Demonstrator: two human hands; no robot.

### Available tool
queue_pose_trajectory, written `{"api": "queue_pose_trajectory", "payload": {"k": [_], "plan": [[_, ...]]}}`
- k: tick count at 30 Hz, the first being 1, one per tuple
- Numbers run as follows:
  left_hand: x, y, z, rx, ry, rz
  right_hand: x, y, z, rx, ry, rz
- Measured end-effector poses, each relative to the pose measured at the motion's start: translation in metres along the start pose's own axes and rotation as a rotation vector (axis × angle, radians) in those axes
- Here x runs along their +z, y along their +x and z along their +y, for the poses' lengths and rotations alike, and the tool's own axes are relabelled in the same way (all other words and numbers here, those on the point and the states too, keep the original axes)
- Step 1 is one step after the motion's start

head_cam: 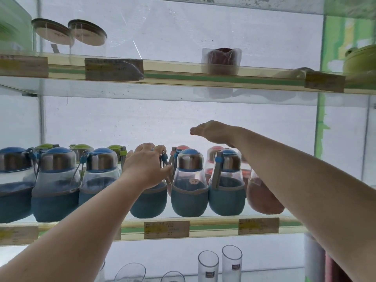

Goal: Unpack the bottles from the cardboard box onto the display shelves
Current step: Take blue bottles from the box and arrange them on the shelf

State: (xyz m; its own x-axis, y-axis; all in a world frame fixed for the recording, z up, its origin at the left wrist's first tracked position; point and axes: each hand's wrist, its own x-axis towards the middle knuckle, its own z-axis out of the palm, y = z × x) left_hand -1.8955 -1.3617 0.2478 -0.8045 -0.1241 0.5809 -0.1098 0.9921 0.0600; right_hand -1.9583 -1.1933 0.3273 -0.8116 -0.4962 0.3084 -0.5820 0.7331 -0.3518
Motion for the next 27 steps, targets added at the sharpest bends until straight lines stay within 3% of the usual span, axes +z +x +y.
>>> {"api": "queue_pose_trajectory", "payload": {"k": [4,8,13,27], "plan": [[-0.002,-0.003,0.005,-0.043,0.013,-0.066,-0.025,-0.034,0.027,0.073,-0.139,0.081],[-0.003,-0.020,0.032,0.030,-0.125,0.147,-0.039,-0.066,0.054,0.150,-0.075,0.231],[0.008,-0.042,0.058,0.172,-0.169,0.137,-0.023,-0.092,0.065,0.153,-0.151,0.270],[0.021,-0.048,0.059,0.208,0.009,0.086,0.043,-0.072,0.047,0.027,-0.242,0.283]]}}
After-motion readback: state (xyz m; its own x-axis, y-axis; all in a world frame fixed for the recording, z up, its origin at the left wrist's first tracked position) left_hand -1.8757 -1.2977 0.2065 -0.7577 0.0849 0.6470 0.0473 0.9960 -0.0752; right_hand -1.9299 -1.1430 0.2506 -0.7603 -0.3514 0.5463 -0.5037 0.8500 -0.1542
